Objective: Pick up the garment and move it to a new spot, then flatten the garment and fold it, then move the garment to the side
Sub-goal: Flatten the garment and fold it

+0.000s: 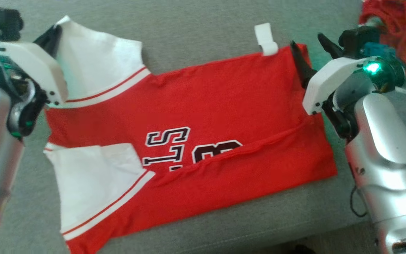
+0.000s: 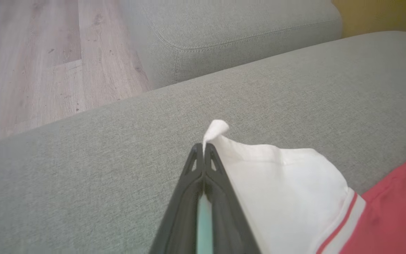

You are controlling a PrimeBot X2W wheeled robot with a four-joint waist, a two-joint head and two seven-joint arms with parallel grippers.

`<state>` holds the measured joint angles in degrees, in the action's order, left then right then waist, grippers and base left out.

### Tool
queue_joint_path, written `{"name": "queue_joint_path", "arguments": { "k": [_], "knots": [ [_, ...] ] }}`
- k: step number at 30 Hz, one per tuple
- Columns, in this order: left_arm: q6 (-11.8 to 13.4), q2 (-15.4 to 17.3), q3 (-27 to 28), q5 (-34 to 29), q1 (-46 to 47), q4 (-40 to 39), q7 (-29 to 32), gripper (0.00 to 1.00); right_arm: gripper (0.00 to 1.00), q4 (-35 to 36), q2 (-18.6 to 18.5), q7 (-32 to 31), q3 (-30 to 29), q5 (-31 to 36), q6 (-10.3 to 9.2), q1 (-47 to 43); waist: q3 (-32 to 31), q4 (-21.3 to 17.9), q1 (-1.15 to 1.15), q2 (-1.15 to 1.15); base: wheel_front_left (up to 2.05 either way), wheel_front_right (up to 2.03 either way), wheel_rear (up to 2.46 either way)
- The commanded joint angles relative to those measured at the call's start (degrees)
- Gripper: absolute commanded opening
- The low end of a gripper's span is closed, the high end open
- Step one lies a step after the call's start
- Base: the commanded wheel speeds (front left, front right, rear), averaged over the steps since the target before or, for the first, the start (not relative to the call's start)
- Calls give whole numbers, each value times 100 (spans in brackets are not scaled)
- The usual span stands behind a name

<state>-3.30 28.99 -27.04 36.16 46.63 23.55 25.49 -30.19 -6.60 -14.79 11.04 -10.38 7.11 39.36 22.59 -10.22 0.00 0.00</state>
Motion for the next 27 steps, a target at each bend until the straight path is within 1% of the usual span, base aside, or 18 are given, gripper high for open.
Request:
{"name": "queue_joint_path", "arguments": {
  "k": [1,7,8,10,11,12,13,14,15,16,23,27],
  "knots": [
    [-29,187,185,-69,294,-226,-82,0,100,52,-44,-90,122,52,37,103,-93,198,0,0,0,0,0],
    [-88,-14,83,-36,254,-373,-303,0,100,-517,-364,-400,247,107,37,303,-180,496,0,0,0,0,0],
    [-94,-35,74,-27,244,-381,-328,0,91,-587,-386,-416,244,86,37,328,-187,525,0,0,0,0,0],
    [-105,-61,60,-8,230,-388,-366,0,66,-718,-432,-423,245,59,37,386,-192,568,0,0,0,0,0],
    [-110,-71,59,3,221,-392,-393,0,60,-773,-450,-404,248,51,37,417,-194,584,0,0,0,0,0],
    [-113,-80,58,13,211,-393,-416,0,50,-833,-466,-388,251,52,37,445,-195,600,0,0,0,0,0],
    [-113,-87,60,25,201,-390,-434,0,45,-900,-478,-384,257,53,37,469,-197,613,0,0,0,0,0],
    [-110,-92,64,36,192,-385,-449,0,38,-972,-487,-387,260,52,37,494,-197,624,0,0,0,0,0],
    [-110,-94,66,45,184,-379,-462,0,21,-1043,-496,-388,261,53,37,520,-199,634,0,0,0,0,0],
    [-111,-94,66,51,179,-371,-473,0,1,-1104,-505,-371,258,55,37,549,-201,643,0,0,0,0,0],
    [-113,-109,95,90,114,-312,-679,0,0,-1299,-497,162,173,71,37,687,-390,684,0,0,0,0,0],
    [-137,-124,109,174,-49,-381,-810,0,0,-1357,-515,443,283,-20,37,607,-613,712,0,0,0,0,0]
  ]
}}
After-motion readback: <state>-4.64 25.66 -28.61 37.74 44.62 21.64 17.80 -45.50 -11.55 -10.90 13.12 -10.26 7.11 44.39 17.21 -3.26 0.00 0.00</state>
